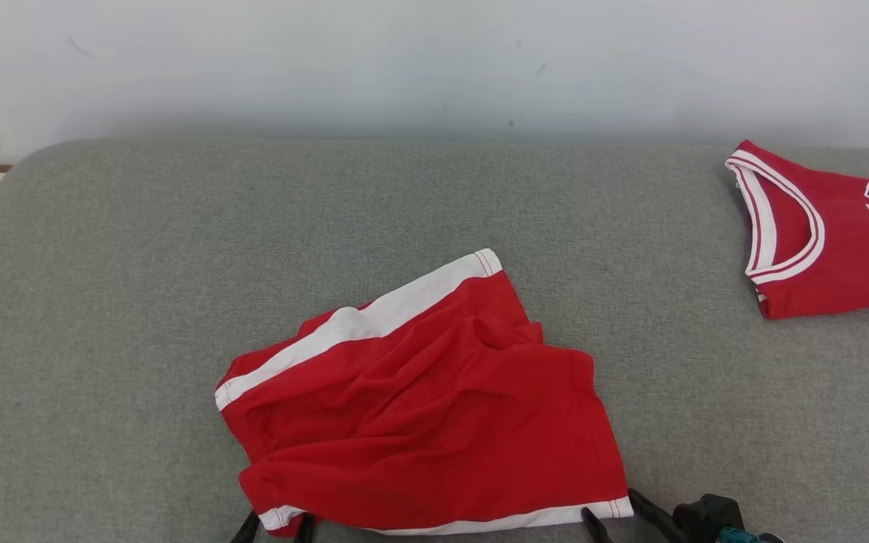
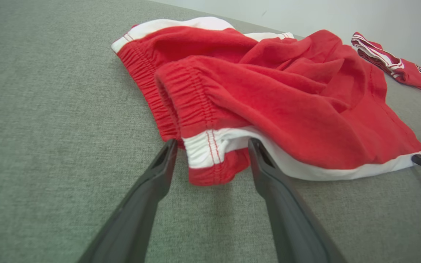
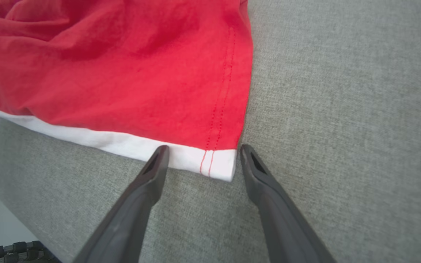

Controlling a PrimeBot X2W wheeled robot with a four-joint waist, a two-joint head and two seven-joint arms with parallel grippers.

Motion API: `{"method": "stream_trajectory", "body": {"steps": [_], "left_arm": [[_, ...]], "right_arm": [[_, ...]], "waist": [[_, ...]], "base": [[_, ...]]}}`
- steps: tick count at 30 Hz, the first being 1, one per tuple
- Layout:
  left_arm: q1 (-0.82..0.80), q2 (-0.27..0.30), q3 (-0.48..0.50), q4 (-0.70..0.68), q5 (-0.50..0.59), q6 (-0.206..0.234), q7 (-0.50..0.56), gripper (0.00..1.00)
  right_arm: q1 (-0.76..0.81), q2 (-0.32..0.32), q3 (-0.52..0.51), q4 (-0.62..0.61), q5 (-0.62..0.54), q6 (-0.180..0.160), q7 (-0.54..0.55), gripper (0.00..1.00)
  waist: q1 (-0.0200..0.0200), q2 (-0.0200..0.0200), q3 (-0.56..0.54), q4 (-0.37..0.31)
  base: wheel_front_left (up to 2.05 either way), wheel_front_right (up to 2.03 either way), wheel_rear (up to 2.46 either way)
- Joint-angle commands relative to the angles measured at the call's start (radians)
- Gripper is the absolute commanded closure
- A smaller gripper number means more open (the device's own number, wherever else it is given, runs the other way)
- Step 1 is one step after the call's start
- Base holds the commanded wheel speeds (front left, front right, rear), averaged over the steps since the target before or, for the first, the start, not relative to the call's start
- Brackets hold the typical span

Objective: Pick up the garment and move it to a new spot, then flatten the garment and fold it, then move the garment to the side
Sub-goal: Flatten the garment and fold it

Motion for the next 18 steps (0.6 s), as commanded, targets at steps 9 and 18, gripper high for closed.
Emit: {"method": "stream_trajectory", "body": {"steps": [9,18], "left_arm": [[-0.029,0.001,-0.045,0.058,-0.036,-0.009,-0.004,1.0],[-0.01,0.009,-0.022,0.021,-0.023,-0.011,-0.004,1.0]], "right_arm": [[-0.015,-0.001,0.027,0.033,0.014,-0.001,0.004,1.0],[-0.01,0.005,0.001,-0.008,0.086,-0.001,-0.051,1.0]], "waist": [[0.0,0.0,-0.018,0.017],[0.0,0.0,-0.039,0.007]], "base": [[0.0,0.0,0.0],[0.0,0.0,0.0]]}}
